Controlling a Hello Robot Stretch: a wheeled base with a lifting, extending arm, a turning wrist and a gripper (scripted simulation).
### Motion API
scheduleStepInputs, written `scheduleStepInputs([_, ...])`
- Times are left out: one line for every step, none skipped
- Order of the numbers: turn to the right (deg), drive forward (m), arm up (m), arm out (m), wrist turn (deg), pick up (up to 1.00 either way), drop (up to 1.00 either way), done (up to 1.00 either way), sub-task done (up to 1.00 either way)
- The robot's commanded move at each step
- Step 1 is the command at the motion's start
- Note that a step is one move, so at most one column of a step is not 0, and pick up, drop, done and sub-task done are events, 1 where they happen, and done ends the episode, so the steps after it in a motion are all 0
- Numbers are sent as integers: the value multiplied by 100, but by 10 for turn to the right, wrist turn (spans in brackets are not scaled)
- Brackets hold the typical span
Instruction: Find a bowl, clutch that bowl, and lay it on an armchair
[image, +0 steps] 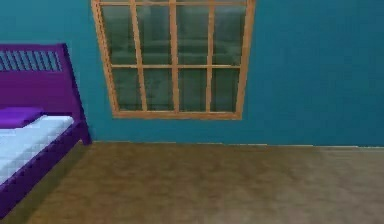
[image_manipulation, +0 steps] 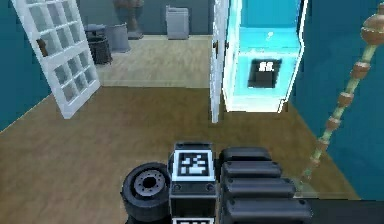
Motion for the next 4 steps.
scheduleStepInputs([-450,0,0,0,0,0,0,0,0])
scheduleStepInputs([-450,0,0,0,0,0,0,0,0])
scheduleStepInputs([-150,0,0,0,0,0,0,0,0])
scheduleStepInputs([0,30,0,0,0,0,0,0,0])
